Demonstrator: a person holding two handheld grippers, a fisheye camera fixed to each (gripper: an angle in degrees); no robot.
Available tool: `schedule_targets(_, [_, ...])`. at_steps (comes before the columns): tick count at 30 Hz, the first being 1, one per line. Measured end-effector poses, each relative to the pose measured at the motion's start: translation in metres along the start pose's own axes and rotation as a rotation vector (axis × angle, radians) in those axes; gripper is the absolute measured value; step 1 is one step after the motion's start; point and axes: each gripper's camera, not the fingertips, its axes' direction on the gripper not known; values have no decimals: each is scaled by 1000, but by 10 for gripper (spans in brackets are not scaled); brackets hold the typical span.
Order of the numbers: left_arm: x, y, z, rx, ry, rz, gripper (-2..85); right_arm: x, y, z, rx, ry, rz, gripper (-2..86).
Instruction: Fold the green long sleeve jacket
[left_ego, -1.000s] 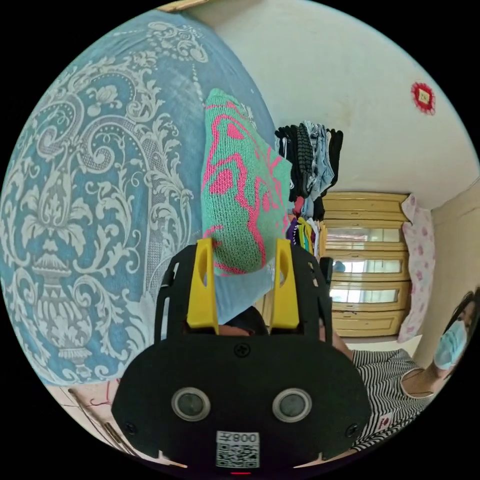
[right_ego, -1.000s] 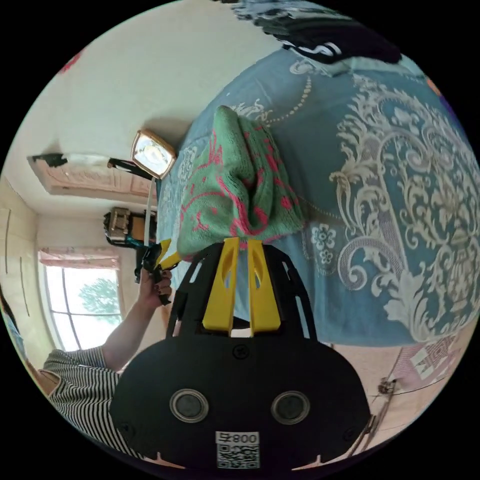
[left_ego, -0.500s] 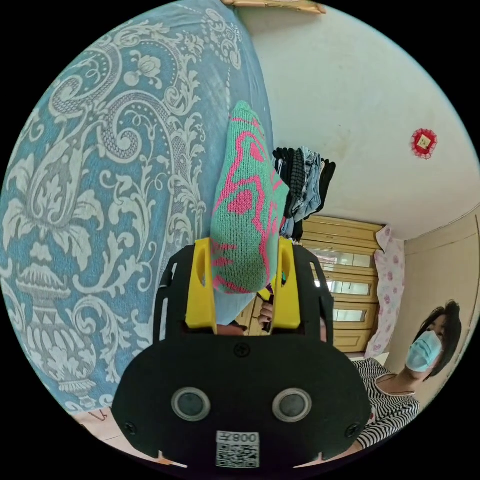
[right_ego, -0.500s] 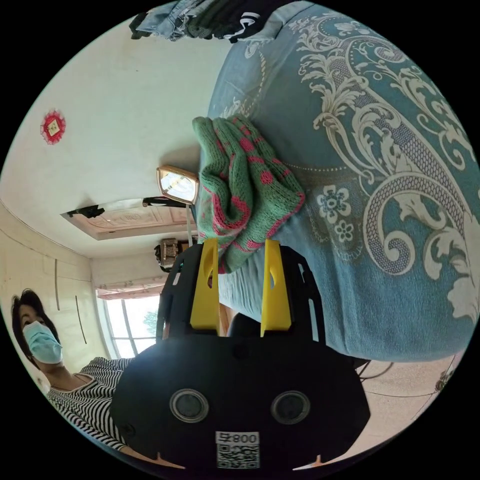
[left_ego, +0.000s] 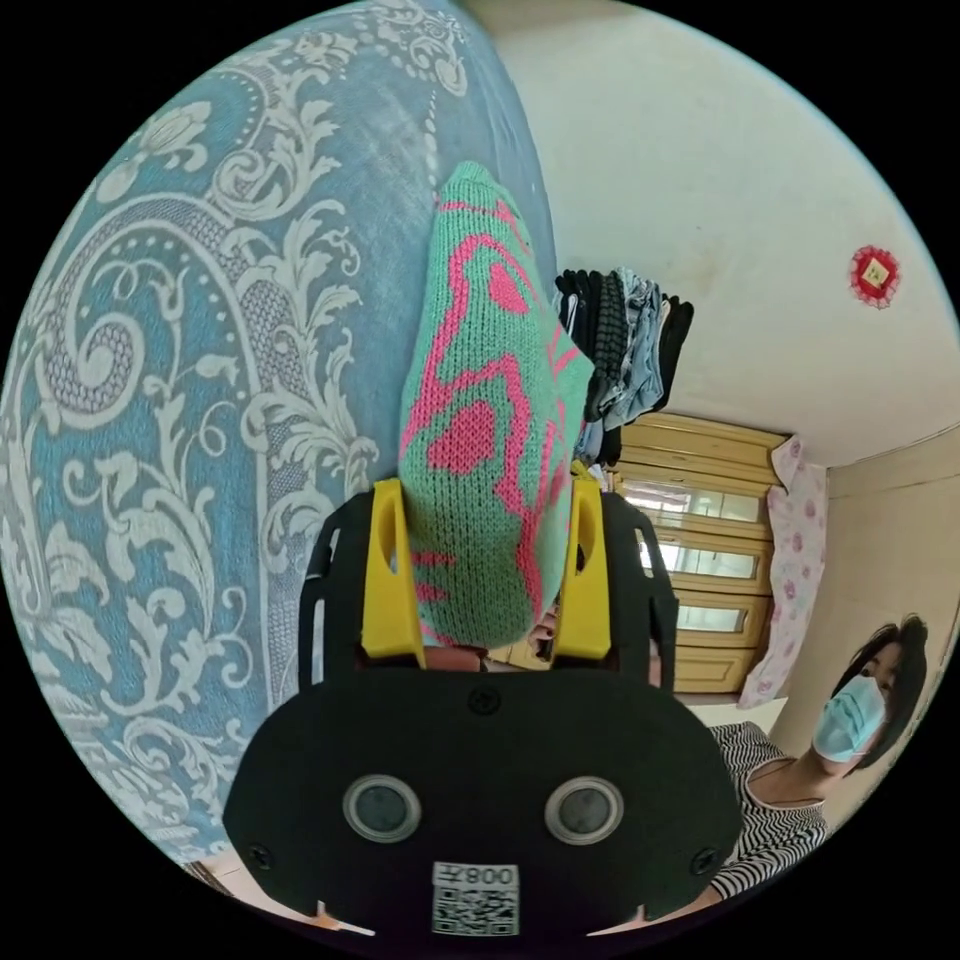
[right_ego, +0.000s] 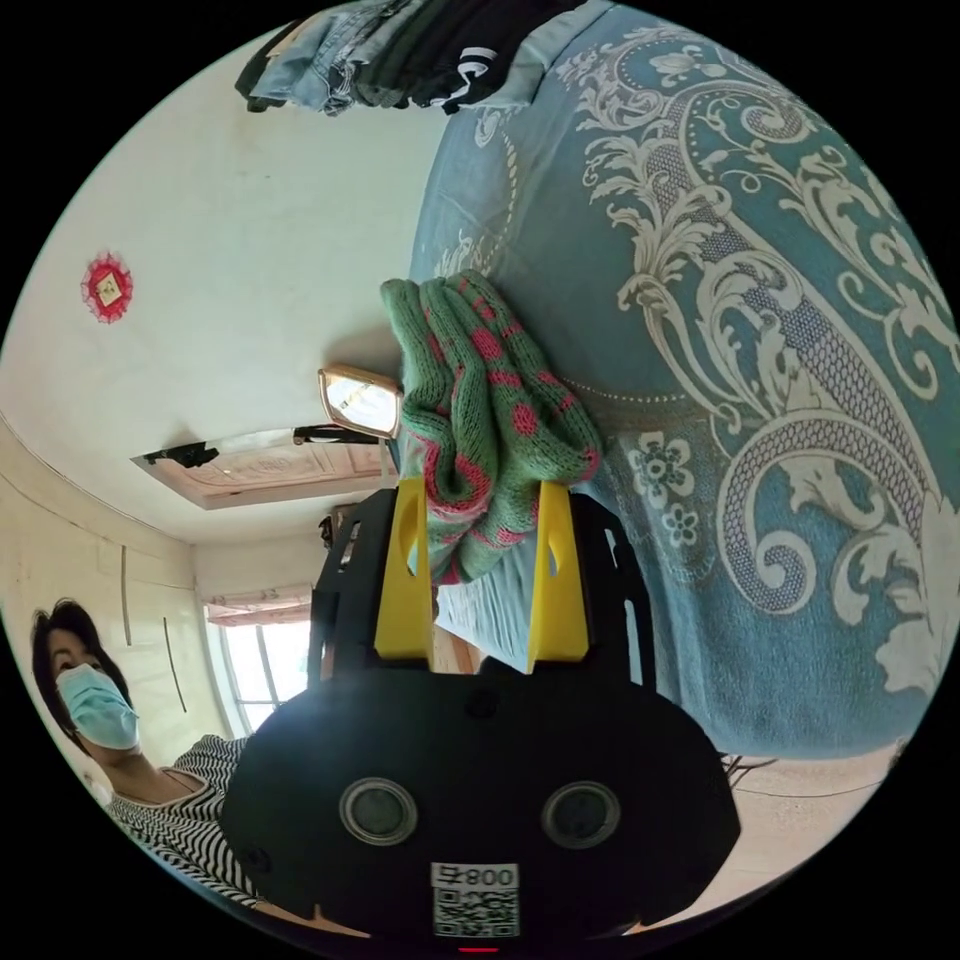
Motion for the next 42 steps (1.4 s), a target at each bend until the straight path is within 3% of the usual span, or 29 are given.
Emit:
schedule_targets(15, [52, -11, 76, -69, -171, 82, 210, 59, -26, -54, 86, -19, 68, 184])
schedule_targets(20, [62, -18, 104, -97, -159, 74, 197, 50, -64, -50, 23, 80, 11, 168])
schedule_targets(27, [73, -22, 154, -85, -57, 43, 161, 75, -105, -72, -41, 16, -12, 109])
schedule_targets(34, [111, -21, 207, -58, -19, 15, 147, 85, -152, -135, -110, -21, -29, 86])
schedule_targets(42, [198, -22, 267, -94, 25, -87, 147, 35, -211, -228, -189, 38, -36, 81])
